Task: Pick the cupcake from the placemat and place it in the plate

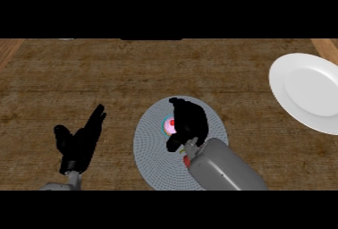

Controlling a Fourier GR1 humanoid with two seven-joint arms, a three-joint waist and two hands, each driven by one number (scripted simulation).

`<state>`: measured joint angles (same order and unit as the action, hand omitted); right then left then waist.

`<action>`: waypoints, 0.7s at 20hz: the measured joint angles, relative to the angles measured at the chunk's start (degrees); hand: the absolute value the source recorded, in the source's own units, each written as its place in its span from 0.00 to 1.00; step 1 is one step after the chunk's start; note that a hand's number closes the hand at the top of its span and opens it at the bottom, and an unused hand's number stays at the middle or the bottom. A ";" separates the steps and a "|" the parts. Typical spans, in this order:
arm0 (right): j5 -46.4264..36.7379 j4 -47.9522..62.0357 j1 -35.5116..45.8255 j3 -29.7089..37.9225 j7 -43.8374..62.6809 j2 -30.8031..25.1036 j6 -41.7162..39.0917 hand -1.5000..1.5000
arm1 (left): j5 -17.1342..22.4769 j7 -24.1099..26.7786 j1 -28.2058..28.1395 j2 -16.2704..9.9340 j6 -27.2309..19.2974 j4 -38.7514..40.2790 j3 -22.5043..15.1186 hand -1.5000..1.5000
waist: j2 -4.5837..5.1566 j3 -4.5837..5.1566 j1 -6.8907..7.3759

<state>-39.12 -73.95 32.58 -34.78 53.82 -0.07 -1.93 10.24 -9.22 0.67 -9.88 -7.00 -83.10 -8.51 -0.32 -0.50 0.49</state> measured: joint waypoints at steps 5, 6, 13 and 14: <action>-1.60 3.10 1.09 -1.29 -3.05 -0.17 -0.29 1.00 | -0.09 -0.04 -0.72 -0.36 1.00 -0.60 0.73 0.50 | -0.11 0.04 -0.02; -2.23 2.73 0.86 -1.52 -3.10 -0.15 -0.31 1.00 | -0.46 -0.03 -0.96 -0.29 0.83 -0.79 0.71 0.50 | -0.15 0.05 -0.08; -5.86 6.99 3.53 0.22 -4.31 -0.51 3.40 1.00 | -1.44 -0.99 -0.53 0.52 0.54 -0.90 0.99 0.50 | -0.09 0.12 -0.08; -6.64 8.57 4.32 1.35 -2.93 -0.41 4.66 1.00 | -1.25 -1.05 -0.47 0.17 0.94 -0.86 1.26 0.50 | -0.01 0.12 0.01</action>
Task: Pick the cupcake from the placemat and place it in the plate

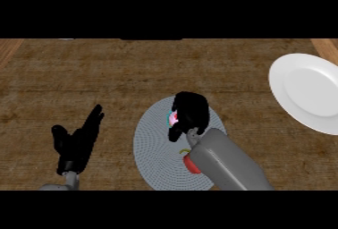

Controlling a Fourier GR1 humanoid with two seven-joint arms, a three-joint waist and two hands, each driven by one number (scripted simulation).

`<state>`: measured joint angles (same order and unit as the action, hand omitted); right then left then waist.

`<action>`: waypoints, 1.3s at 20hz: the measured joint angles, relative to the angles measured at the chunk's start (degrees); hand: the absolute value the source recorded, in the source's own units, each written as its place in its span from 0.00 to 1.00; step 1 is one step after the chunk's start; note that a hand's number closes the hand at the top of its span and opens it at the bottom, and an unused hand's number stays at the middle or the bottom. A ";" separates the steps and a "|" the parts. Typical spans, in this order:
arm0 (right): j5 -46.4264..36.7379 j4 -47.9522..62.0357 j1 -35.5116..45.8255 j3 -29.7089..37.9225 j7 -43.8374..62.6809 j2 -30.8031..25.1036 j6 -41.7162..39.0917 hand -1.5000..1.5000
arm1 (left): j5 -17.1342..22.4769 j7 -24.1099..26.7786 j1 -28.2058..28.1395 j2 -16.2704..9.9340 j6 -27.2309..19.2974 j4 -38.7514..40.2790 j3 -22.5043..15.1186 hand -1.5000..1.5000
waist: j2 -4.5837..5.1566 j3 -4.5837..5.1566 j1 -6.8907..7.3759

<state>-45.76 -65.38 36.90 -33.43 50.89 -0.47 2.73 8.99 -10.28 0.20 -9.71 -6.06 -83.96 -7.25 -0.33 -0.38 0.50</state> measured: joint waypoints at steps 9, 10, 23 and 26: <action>-12.78 10.44 9.71 9.36 7.32 -0.99 16.66 1.00 | -0.07 0.10 0.61 0.64 0.37 0.03 -0.21 0.50 | 0.46 -0.01 0.62; -14.87 11.30 10.59 9.83 7.64 -1.03 18.50 1.00 | -0.09 -0.18 0.68 0.70 0.25 -0.05 -0.19 0.50 | 0.45 -0.01 0.65; -30.58 7.36 10.26 23.72 9.54 -3.91 34.24 1.00 | 0.01 -0.64 -0.93 0.39 0.17 -1.04 0.78 0.50 | 0.00 -0.06 -0.92; -31.72 4.53 6.55 27.10 8.06 -4.25 39.23 1.00 | 0.35 -0.75 -1.23 0.21 0.59 -1.29 1.10 0.50 | -0.02 -0.05 -1.14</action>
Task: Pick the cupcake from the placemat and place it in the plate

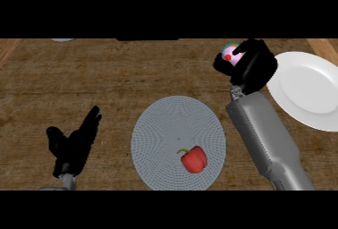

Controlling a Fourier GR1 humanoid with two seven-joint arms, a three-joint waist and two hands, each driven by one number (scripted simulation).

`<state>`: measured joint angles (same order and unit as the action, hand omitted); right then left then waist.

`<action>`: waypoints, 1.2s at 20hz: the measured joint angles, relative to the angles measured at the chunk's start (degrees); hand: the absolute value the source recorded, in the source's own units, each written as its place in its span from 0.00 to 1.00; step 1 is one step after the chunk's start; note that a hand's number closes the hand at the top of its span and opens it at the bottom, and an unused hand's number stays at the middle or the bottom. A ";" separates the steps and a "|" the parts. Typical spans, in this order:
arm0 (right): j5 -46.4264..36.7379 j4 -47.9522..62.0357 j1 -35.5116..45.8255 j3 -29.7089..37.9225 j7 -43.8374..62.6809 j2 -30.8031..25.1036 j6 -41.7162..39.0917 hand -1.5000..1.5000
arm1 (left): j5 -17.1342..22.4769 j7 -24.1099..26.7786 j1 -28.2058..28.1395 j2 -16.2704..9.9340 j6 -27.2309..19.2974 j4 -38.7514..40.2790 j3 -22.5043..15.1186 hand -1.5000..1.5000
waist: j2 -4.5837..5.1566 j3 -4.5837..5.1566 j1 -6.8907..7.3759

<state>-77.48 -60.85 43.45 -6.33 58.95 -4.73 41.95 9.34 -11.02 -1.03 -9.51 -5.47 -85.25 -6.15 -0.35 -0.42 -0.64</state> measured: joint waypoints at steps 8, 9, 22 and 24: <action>0.27 -0.44 -8.41 9.42 -3.43 -6.79 8.35 1.00 | -0.31 -0.84 0.20 0.22 0.28 -0.48 -0.07 0.50 | 0.25 0.05 0.42; 1.66 0.01 -9.09 10.60 -4.58 -8.27 9.34 1.00 | -0.10 -1.34 0.45 -0.11 0.61 -0.42 0.18 0.50 | 0.28 0.04 0.49; 29.42 15.16 -9.25 19.91 -29.39 -22.34 19.65 1.00 | -1.17 -0.96 1.62 1.30 0.90 0.55 0.01 0.50 | 0.54 -0.11 1.76; 33.69 17.29 -9.20 21.38 -31.70 -23.93 18.19 1.00 | -1.28 -0.23 1.56 1.54 1.02 0.88 0.03 0.50 | 0.56 -0.14 1.82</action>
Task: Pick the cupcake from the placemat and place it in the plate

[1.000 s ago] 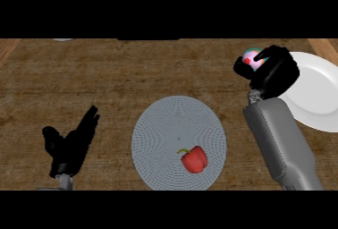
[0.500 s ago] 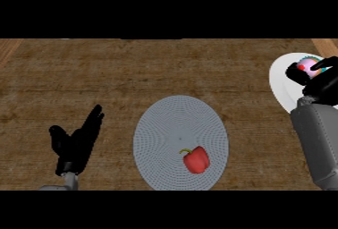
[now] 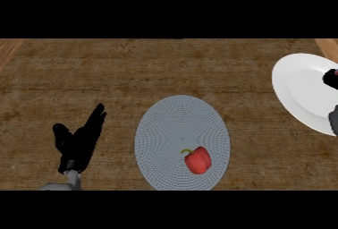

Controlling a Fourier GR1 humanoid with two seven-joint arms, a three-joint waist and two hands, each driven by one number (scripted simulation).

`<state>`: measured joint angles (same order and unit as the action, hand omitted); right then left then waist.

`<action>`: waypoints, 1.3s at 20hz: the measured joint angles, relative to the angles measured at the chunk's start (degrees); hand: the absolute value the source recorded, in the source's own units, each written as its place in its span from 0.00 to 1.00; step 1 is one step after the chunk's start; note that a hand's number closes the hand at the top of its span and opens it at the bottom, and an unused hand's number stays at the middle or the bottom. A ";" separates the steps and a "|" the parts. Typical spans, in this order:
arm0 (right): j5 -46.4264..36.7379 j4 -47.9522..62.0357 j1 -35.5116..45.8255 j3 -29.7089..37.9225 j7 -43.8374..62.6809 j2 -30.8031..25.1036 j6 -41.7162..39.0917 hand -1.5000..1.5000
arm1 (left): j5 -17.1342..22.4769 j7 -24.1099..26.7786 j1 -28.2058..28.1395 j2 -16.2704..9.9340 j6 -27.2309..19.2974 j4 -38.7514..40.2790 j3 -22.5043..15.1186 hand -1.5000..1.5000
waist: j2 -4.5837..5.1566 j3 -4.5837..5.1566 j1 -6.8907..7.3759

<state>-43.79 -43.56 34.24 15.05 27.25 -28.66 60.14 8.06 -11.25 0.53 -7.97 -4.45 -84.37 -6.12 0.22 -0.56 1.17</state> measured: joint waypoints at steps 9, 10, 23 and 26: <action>11.38 13.22 1.79 5.43 -10.22 -4.05 -16.27 0.00 | -0.58 0.57 0.29 0.17 0.56 -0.44 -0.51 0.50 | 0.63 -0.15 1.30; 12.90 13.81 1.99 6.44 -12.75 -4.09 -17.16 0.00 | -0.51 0.68 0.48 0.20 0.73 -0.07 -0.42 0.50 | 0.64 -0.17 1.24; 33.49 13.84 0.82 23.78 -43.79 -3.62 -20.96 0.00 | -0.37 0.90 -0.27 0.41 0.90 -0.03 0.39 0.50 | 0.18 -0.10 0.28; 37.72 14.56 -0.59 26.60 -47.53 -4.03 -25.98 0.00 | -0.18 0.47 -0.55 0.06 1.16 -0.14 0.91 0.50 | -0.10 -0.04 -0.14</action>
<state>-6.07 -29.00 33.66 41.65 -20.28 -32.69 34.16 7.89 -10.78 -0.01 -7.91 -3.30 -84.51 -5.21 0.11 -0.60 1.03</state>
